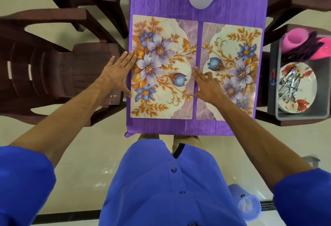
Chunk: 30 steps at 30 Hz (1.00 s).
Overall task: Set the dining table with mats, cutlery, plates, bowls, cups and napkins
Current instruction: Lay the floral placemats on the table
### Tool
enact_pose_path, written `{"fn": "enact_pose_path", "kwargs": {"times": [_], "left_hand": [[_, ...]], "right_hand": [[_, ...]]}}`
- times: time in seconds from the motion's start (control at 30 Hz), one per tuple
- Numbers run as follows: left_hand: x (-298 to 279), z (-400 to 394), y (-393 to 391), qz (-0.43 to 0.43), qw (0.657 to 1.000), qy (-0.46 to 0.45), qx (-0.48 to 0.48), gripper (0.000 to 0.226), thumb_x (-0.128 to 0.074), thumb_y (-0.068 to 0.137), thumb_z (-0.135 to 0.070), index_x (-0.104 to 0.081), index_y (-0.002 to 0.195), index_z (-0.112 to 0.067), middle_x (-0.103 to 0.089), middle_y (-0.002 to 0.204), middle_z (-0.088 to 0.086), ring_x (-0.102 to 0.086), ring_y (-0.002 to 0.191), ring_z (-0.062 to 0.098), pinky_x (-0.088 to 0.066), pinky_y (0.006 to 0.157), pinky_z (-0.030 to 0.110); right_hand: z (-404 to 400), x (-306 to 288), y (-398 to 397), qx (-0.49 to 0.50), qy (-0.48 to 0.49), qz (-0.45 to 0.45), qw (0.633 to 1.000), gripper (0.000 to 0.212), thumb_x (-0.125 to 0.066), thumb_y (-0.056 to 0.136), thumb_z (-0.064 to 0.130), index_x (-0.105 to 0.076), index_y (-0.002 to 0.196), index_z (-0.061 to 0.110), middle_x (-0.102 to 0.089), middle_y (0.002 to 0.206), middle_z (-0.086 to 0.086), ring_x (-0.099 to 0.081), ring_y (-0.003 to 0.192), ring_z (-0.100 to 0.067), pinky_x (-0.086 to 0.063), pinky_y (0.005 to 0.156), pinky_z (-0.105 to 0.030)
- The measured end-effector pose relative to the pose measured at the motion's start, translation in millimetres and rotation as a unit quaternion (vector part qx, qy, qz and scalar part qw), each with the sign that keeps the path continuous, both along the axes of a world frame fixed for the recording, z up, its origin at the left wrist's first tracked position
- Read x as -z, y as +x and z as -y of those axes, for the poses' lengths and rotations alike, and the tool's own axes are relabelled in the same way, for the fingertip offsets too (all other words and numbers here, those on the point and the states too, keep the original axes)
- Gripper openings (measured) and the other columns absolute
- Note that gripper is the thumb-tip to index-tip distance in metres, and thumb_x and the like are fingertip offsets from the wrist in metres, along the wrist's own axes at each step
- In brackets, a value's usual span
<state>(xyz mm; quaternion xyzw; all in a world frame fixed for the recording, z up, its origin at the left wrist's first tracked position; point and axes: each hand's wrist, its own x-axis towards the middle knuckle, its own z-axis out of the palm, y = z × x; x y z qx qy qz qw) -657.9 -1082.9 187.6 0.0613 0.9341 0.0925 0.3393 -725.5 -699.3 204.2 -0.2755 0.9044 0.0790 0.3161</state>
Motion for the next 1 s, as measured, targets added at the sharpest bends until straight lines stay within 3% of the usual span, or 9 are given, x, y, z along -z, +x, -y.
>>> {"fn": "enact_pose_path", "kwargs": {"times": [0.23,0.37,0.47,0.63,0.77,0.9,1.0], "left_hand": [[-45.4,-4.5,29.8,-0.077,0.994,0.046,-0.054,0.143,-0.066,0.067,-0.088,0.014,0.165,-0.022,0.016,0.174,0.001,0.017,0.159,0.02,0.002,0.13,0.053],[-80.7,9.1,66.0,-0.127,0.99,0.037,-0.048,0.142,-0.059,0.067,-0.092,0.011,0.166,-0.018,0.014,0.174,0.002,0.018,0.159,0.02,0.004,0.13,0.048],[-105.9,20.5,100.6,-0.157,0.984,0.002,-0.081,0.131,-0.057,0.075,-0.087,0.006,0.167,-0.017,0.011,0.175,0.001,0.016,0.16,0.019,0.004,0.129,0.045],[-130.8,43.5,172.1,-0.209,0.961,-0.033,-0.177,0.108,-0.06,0.09,-0.07,-0.005,0.168,-0.02,-0.008,0.175,0.0,-0.001,0.162,0.019,-0.006,0.129,0.044],[-150.5,76.9,228.5,-0.208,0.947,-0.043,-0.243,0.09,-0.06,0.097,-0.057,-0.016,0.166,-0.019,-0.023,0.172,0.002,-0.012,0.161,0.021,-0.014,0.128,0.045],[-166.9,132.3,297.2,-0.215,0.93,-0.053,-0.292,0.084,-0.059,0.099,-0.053,-0.019,0.166,-0.021,-0.028,0.17,0.003,-0.017,0.16,0.023,-0.015,0.127,0.044],[-177.0,183.6,350.4,-0.194,0.928,-0.065,-0.311,0.081,-0.056,0.099,-0.057,-0.022,0.165,-0.023,-0.028,0.17,0.003,-0.016,0.16,0.024,-0.011,0.129,0.044]], "right_hand": [[35.5,-29.7,17.7,0.032,-0.099,-0.025,0.994,0.091,-0.075,0.089,0.023,-0.023,0.163,0.013,-0.017,0.171,-0.007,-0.031,0.145,-0.042,-0.046,0.102,-0.059],[80.1,-60.6,28.6,0.029,-0.15,-0.008,0.988,0.095,-0.075,0.089,0.046,-0.024,0.163,0.018,-0.037,0.163,-0.01,-0.037,0.144,-0.039,-0.05,0.099,-0.055],[122.7,-84.9,48.1,0.031,-0.22,0.009,0.975,0.09,-0.076,0.086,0.054,-0.035,0.159,0.023,-0.052,0.151,-0.012,-0.046,0.139,-0.036,-0.048,0.102,-0.049],[195.6,-102.7,82.3,-0.091,-0.285,0.042,0.953,0.093,-0.078,0.077,0.065,-0.046,0.153,0.02,-0.054,0.149,-0.011,-0.05,0.134,-0.034,-0.046,0.106,-0.048],[264.7,-108.2,116.5,-0.18,-0.283,0.04,0.941,0.101,-0.045,0.079,0.086,-0.043,0.155,0.02,-0.043,0.161,-0.009,-0.046,0.14,-0.033,-0.042,0.112,-0.05],[348.4,-110.0,158.9,-0.273,-0.28,0.078,0.917,0.085,-0.053,0.086,0.073,-0.047,0.153,0.021,-0.047,0.158,-0.004,-0.047,0.14,-0.03,-0.043,0.112,-0.05],[421.6,-122.6,201.2,-0.331,-0.286,0.097,0.894,0.08,-0.052,0.086,0.074,-0.05,0.15,0.026,-0.054,0.152,0.002,-0.052,0.136,-0.023,-0.045,0.111,-0.046]]}}
